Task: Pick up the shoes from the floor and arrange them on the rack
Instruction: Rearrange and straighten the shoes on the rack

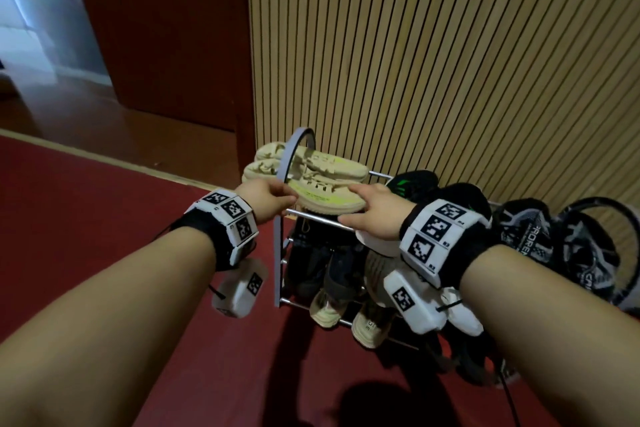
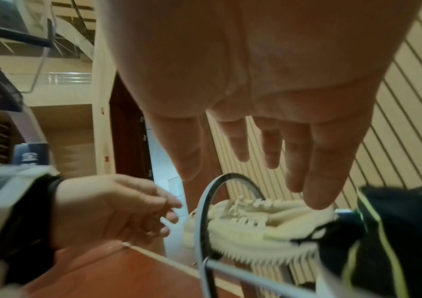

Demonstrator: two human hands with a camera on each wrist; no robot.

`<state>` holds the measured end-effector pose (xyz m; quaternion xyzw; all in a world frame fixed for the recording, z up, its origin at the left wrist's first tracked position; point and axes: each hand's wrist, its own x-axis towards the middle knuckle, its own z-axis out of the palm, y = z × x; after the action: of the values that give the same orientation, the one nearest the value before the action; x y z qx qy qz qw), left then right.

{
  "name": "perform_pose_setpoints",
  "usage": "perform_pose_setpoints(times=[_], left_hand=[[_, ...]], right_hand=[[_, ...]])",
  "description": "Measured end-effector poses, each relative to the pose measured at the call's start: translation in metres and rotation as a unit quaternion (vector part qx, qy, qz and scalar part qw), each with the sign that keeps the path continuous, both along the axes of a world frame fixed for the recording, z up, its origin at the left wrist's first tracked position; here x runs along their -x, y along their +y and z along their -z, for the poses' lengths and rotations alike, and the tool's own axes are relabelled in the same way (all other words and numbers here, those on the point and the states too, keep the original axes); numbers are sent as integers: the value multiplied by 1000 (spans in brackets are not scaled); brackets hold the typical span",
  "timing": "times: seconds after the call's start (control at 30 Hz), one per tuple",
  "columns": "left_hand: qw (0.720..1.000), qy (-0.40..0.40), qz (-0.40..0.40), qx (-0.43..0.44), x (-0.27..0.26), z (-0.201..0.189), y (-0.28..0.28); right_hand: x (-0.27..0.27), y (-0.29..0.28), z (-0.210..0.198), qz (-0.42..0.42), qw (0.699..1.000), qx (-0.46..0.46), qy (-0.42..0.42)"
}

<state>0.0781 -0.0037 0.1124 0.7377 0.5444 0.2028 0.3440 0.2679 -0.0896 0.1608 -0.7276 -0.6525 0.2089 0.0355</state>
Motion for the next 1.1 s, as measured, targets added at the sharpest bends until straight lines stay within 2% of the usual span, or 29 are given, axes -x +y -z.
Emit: perform_pose_setpoints(times=[0.17,0.33,0.43,0.63,0.9,1.1], left_hand=[[998,-25,-48,-41,10,1,15],[992,-49,-111,-36,28,10,37],[991,-4,-135,-5,37,14,53],[990,-16,-122,68,42,30,86],[979,-99,-96,153,42,56,124],[978,-119,-64,158,40,44,115]], right_hand=[[0,19,-17,49,998,-9,-33],[8,38,-16,88,995,-1,-55],[13,49,-14,100,992,15,-77],[21,66,-6,146,987,23,-71],[20,80,5,229,969,61,-76],[18,94,15,246,963,78,-76]])
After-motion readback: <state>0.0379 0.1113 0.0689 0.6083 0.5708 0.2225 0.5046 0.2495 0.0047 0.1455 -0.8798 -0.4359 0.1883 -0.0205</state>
